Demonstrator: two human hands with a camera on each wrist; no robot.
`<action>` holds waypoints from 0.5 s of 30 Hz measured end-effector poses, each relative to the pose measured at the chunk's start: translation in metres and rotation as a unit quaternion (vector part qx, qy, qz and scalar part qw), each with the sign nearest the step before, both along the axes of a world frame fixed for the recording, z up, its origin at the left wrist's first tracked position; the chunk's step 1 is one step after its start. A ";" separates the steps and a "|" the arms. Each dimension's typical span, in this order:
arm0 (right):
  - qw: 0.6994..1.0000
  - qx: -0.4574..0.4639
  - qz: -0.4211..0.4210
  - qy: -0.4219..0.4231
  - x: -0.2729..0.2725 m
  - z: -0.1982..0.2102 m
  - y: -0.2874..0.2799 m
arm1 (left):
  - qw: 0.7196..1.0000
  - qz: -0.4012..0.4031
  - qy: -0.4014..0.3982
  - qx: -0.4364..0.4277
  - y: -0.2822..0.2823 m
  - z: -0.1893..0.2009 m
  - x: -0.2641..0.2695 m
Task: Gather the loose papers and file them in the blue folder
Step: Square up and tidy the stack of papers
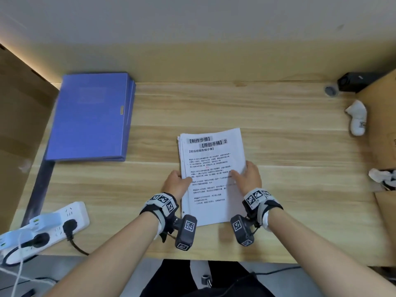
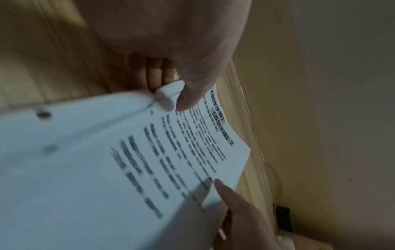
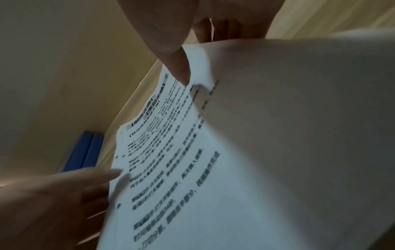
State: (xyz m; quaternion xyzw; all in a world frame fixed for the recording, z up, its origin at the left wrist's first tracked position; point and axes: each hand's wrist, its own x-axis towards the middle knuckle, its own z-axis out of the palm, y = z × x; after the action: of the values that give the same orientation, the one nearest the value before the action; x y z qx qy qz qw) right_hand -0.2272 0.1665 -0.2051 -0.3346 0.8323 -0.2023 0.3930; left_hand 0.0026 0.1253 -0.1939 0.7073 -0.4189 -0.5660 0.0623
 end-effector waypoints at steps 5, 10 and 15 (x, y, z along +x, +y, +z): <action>0.991 0.018 -0.071 -0.112 0.022 0.001 0.001 | 0.995 0.082 0.064 0.016 0.008 -0.009 -0.010; 0.972 -0.065 -0.107 -0.199 0.018 0.027 -0.010 | 0.980 0.153 0.126 -0.019 0.002 0.033 -0.019; 0.927 -0.199 -0.125 -0.291 0.004 0.103 -0.035 | 0.957 0.185 0.196 -0.110 -0.033 0.092 -0.020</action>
State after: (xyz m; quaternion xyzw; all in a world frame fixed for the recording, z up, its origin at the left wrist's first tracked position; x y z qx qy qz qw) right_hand -0.2227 0.1314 -0.1023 -0.2259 0.6590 -0.4996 0.5149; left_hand -0.0178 0.0926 -0.1023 0.6362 -0.3199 -0.6224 0.3248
